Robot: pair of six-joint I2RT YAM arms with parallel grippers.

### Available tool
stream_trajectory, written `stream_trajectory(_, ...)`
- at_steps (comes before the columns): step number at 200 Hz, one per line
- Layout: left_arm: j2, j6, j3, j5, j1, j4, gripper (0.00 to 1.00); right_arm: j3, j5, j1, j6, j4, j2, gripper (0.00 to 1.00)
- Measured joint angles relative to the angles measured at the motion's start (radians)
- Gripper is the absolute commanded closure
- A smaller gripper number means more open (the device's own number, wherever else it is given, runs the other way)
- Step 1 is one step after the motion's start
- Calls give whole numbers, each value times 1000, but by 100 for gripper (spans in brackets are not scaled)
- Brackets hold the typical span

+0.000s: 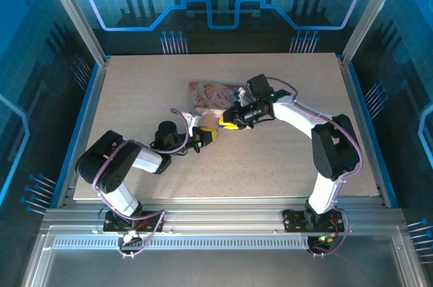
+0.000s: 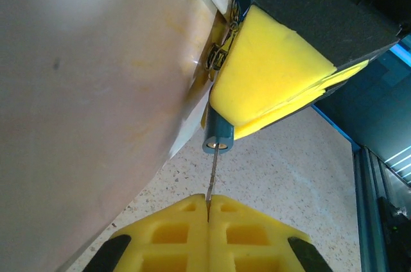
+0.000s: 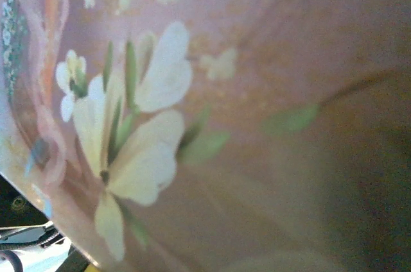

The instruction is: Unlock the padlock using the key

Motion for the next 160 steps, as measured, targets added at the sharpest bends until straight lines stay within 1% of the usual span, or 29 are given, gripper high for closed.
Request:
stream_trajectory(80,9,33,-8,-34,-10,30,100,12,-2,0,23,-2,3,97)
stream_trajectory(160,10,63,-35,-41,-21,55,100,17,-9,0,23,-10,3,97)
